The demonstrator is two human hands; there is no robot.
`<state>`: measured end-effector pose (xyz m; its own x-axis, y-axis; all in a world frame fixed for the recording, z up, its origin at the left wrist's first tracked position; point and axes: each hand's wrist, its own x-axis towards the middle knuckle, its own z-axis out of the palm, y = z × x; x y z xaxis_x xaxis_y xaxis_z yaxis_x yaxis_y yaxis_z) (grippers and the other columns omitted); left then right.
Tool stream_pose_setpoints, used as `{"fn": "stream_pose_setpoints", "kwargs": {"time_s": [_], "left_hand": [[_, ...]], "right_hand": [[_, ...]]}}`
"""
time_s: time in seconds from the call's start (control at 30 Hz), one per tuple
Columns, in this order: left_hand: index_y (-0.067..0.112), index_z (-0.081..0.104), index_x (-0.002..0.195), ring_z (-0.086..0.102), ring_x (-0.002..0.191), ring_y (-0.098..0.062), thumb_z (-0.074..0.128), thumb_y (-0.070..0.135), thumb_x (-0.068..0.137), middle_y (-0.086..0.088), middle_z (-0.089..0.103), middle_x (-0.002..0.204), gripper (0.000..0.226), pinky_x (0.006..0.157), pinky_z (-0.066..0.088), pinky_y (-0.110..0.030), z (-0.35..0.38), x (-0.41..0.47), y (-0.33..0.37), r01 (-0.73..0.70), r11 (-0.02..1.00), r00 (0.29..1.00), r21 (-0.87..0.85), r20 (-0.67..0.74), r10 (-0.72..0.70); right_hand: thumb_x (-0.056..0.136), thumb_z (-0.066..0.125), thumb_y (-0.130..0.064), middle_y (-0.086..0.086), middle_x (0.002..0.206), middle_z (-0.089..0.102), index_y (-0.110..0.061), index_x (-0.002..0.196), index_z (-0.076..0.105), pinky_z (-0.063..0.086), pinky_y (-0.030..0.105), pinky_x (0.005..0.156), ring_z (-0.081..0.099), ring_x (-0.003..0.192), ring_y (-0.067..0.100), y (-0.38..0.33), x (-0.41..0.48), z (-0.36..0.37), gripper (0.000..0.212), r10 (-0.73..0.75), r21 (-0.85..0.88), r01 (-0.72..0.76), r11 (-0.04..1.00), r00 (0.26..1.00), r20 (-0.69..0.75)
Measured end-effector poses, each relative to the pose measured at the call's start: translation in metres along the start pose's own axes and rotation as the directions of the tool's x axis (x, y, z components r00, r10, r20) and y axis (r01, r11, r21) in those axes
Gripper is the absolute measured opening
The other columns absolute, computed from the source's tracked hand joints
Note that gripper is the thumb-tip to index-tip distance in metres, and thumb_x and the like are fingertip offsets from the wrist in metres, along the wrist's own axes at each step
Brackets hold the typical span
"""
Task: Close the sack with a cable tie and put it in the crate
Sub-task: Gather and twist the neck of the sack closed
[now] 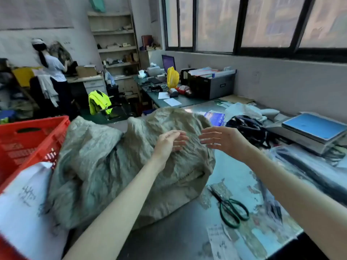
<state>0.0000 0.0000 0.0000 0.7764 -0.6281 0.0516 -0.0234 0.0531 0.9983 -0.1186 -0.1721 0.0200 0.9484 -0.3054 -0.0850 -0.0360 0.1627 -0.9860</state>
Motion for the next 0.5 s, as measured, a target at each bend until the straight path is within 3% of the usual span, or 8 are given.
{"fn": "stream_pose_setpoints", "kwargs": {"time_s": [0.1, 0.2, 0.3, 0.4, 0.5], "left_hand": [[0.012, 0.070, 0.091, 0.066, 0.081, -0.019, 0.045, 0.016, 0.098, -0.007, 0.073, 0.091, 0.026, 0.072, 0.051, -0.028, -0.012, -0.015, -0.007, -0.020, 0.999, 0.997, 0.046, -0.076, 0.023], [0.017, 0.069, 0.089, 0.065, 0.081, -0.014, 0.047, 0.014, 0.097, -0.002, 0.072, 0.090, 0.024, 0.071, 0.048, -0.023, -0.028, -0.030, -0.018, -0.040, 0.985, 0.989, 0.168, -0.134, 0.064], [0.019, 0.067, 0.094, 0.062, 0.090, -0.013, 0.052, 0.012, 0.094, 0.000, 0.068, 0.096, 0.016, 0.072, 0.045, -0.014, -0.045, -0.042, -0.028, -0.081, 0.898, 0.971, 0.432, -0.170, 0.170], [0.016, 0.062, 0.111, 0.049, 0.112, -0.019, 0.055, 0.018, 0.092, -0.002, 0.056, 0.115, 0.020, 0.091, 0.036, -0.023, -0.061, -0.052, -0.038, -0.030, 0.662, 0.941, 0.749, -0.203, 0.272], [0.018, 0.046, 0.131, 0.028, 0.134, -0.030, 0.056, 0.036, 0.089, -0.007, 0.037, 0.141, 0.046, 0.107, 0.023, -0.044, -0.071, -0.061, -0.047, 0.148, 0.462, 0.913, 0.875, -0.300, 0.277]], "right_hand": [[0.093, 0.044, -0.015, 0.011, 0.094, 0.072, -0.006, 0.097, 0.065, 0.051, 0.031, 0.080, 0.068, 0.089, 0.026, 0.012, -0.002, 0.016, 0.023, -0.013, -0.041, 0.012, 0.999, 1.000, -0.023], [0.090, 0.052, -0.007, 0.006, 0.084, 0.072, -0.012, 0.089, 0.067, 0.049, 0.024, 0.070, 0.066, 0.072, 0.014, 0.030, -0.002, 0.035, 0.016, -0.090, -0.201, 0.073, 0.977, 0.993, -0.079], [0.084, 0.062, -0.006, 0.002, 0.075, 0.064, -0.015, 0.087, 0.066, 0.043, 0.018, 0.064, 0.055, 0.062, 0.005, 0.047, 0.001, 0.050, 0.010, -0.330, -0.454, 0.189, 0.870, 0.910, -0.253], [0.082, 0.066, -0.015, 0.004, 0.098, 0.054, -0.011, 0.103, 0.062, 0.042, 0.030, 0.085, 0.052, 0.092, 0.019, 0.059, 0.002, 0.065, 0.022, -0.536, -0.699, 0.218, 0.681, 0.799, -0.273], [0.081, 0.068, -0.031, 0.012, 0.126, 0.046, -0.013, 0.125, 0.050, 0.033, 0.045, 0.104, 0.039, 0.120, 0.032, 0.067, 0.004, 0.077, 0.051, -0.487, -0.757, 0.118, 0.643, 0.826, -0.285]]}}
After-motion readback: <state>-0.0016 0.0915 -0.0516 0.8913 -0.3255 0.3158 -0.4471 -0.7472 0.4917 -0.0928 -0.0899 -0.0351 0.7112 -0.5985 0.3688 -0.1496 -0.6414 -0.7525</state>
